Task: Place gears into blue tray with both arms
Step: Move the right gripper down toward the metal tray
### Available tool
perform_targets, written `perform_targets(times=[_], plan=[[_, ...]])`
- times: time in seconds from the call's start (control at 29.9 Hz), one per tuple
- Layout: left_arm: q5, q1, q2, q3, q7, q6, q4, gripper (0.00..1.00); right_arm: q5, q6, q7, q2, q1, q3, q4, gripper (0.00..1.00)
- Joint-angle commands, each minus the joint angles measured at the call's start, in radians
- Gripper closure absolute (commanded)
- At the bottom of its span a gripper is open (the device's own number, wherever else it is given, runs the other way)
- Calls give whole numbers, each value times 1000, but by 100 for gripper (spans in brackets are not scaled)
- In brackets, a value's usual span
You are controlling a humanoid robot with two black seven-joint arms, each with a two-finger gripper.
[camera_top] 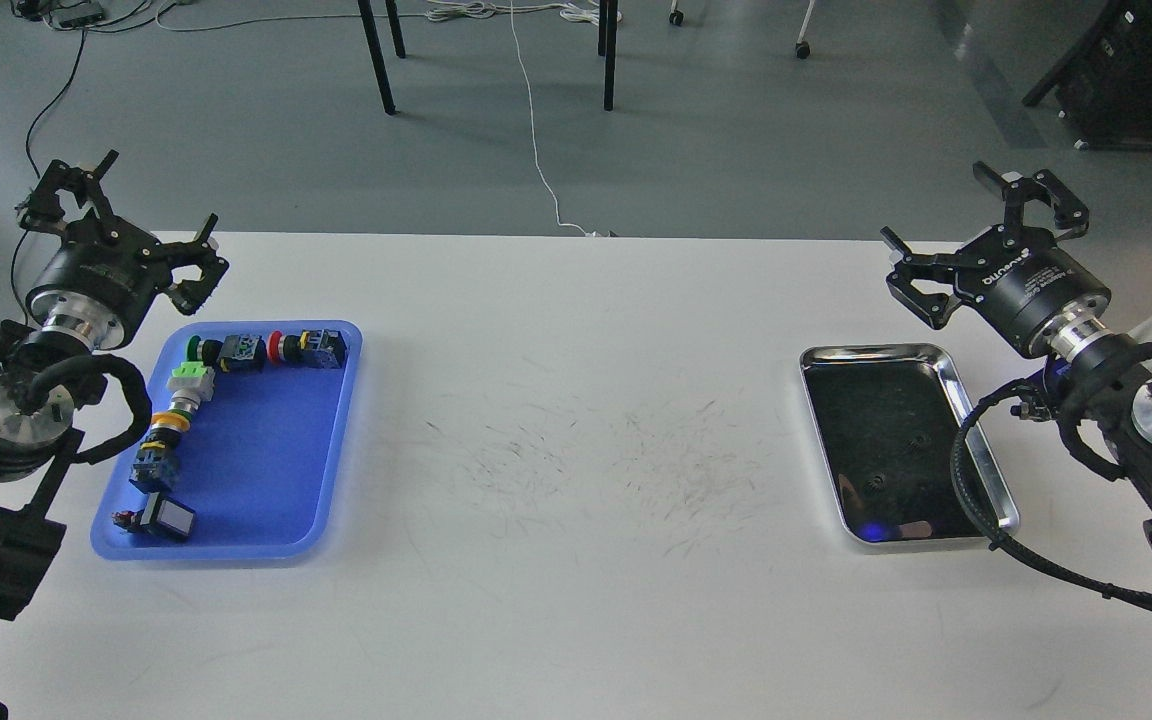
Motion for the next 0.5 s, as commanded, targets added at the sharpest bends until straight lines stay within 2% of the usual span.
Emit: perform_targets(times=[0.0,0.2,0.33,0.47], plan=[[0,-8,-1,0,-16,2,0,2,-1,7,-2,-1,-4,2,8,1],[0,-12,-1,0,-23,8,-1,2,-1,1,3,1,-6,13,7,1],[0,-29,-1,0,-6,5,-3,2,-1,1,3,1,-6,28,7,1],[-10,-25,2,-14,-23,5,-6,2,-1,7,3,1,-4,30,8,1]])
